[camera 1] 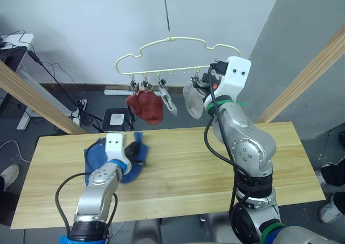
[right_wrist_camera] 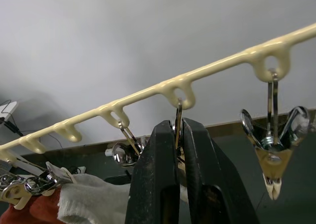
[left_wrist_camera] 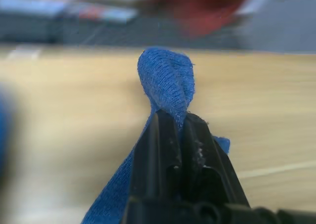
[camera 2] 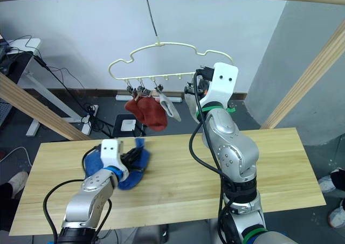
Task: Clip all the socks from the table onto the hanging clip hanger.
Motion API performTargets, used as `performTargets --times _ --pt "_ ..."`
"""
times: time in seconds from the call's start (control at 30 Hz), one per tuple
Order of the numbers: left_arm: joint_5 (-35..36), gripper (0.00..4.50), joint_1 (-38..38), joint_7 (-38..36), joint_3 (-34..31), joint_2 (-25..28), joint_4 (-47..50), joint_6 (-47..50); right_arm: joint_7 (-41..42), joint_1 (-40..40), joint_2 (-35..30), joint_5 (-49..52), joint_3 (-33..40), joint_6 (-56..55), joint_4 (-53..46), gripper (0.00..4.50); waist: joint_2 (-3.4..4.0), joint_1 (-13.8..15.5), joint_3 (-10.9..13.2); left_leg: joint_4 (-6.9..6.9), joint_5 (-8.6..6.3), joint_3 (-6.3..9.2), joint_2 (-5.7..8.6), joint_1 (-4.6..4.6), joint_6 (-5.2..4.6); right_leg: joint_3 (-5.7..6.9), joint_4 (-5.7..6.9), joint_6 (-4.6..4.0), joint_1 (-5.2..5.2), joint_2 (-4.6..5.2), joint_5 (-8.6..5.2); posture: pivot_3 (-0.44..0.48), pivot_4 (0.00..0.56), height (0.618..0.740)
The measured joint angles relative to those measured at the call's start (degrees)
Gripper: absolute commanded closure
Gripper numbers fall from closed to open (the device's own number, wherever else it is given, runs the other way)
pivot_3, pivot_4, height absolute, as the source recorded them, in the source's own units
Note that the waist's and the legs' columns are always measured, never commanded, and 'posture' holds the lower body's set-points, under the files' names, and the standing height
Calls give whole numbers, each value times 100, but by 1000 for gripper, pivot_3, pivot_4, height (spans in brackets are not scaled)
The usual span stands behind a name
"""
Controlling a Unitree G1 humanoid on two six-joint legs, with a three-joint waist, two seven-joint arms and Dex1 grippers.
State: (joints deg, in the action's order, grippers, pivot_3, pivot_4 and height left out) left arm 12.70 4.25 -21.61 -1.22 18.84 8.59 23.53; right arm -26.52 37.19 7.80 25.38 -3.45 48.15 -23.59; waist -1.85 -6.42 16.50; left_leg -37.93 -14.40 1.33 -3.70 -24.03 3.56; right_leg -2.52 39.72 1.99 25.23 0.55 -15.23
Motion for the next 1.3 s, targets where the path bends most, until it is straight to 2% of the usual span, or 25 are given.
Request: performTargets --times 0.13,0.23,0.33,0.47,0.7,1.03,1.3 --pt "68 4495 576 -860 689 -6 429 -557 0 0 -1 -4 -1 37 -59 4500 -1 -20 0 1 0 -2 -1 -2 0 -2 -12 2 -3 -2 1 -232 255 740" --pt "-18 4495 963 -1118 1088 -175 357 -841 -3 0 -2 -13 22 106 -136 4500 0 -59 0 3 -1 0 -1 -3 -2 -4 -18 2 -2 -5 1 -247 254 740" --pt "-168 4495 1305 -1070 1259 -512 25 -1102 -3 4 -3 -47 33 130 -167 4500 0 -146 0 3 -1 2 0 -9 -3 -3 -22 2 -1 -5 1 -257 255 740" --pt "-303 4495 1719 -770 1249 -979 -678 -1334 -2 18 -3 -133 36 179 -220 4500 0 -181 0 1 -1 2 1 -11 -3 -2 -24 4 -1 -5 2 -271 258 740" --pt "-224 4495 2331 -497 952 -1463 -1509 -1497 7 25 -3 -163 39 248 -267 4500 0 -197 0 0 -1 5 1 -18 -3 2 -29 5 -1 -6 2 -278 257 740" --pt "25 4495 2358 -910 924 -1466 -1517 -1580 17 26 -3 -178 35 262 -267 4500 0 -218 0 0 0 6 1 -21 -3 3 -33 6 -1 -5 3 -277 257 740" --pt "-21 4495 2423 -855 865 -1456 -1523 -1771 24 26 -3 -187 27 262 -267 4500 0 -221 0 0 0 6 1 -21 -3 2 -34 6 -1 -6 3 -277 257 740"
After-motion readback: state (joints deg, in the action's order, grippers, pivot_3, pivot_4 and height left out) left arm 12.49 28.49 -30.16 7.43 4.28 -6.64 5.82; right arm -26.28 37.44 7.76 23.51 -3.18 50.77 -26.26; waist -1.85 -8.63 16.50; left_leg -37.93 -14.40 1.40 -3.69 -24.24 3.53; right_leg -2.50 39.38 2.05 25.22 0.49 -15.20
